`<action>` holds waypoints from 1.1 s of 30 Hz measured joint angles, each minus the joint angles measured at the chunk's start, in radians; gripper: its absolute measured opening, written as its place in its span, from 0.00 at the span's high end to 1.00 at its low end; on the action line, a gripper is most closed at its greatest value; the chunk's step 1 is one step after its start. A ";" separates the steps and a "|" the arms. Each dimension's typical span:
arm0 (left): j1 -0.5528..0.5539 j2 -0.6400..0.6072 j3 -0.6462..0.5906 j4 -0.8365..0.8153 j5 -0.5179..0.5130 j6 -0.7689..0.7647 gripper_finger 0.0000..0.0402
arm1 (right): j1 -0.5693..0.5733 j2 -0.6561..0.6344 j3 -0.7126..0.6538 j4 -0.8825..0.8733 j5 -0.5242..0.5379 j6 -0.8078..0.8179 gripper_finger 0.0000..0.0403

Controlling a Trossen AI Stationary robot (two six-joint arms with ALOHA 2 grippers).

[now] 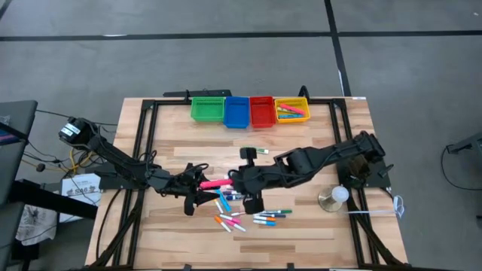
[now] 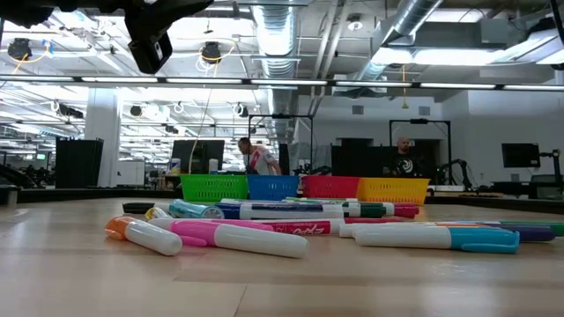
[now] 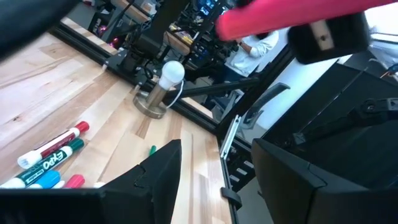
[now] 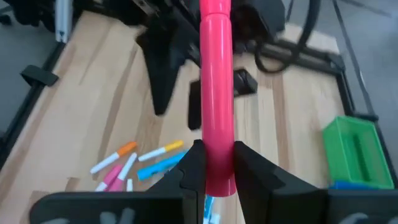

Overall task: Pick & Place Markers
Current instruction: Put the large pink highlighter pen into the yellow bin

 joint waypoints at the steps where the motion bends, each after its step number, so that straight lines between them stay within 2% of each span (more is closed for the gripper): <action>1: 0.000 0.000 0.000 0.011 0.000 0.002 0.51 | -0.006 0.002 0.000 -0.010 0.000 0.007 0.86; 7: -0.018 -0.002 0.000 0.141 0.011 0.212 0.51 | -0.035 0.004 0.000 -0.027 0.005 0.030 0.86; 15: -0.067 -0.093 0.000 0.117 -0.005 0.490 0.51 | -0.033 0.004 0.000 -0.026 0.021 0.031 0.86; 22: -0.098 -0.225 0.000 -0.074 -0.111 0.519 0.51 | -0.021 0.004 0.000 -0.012 0.020 0.041 0.86; 33: -0.098 -0.249 0.000 -0.095 -0.117 0.517 0.51 | -0.019 0.004 0.000 0.005 0.020 0.049 0.86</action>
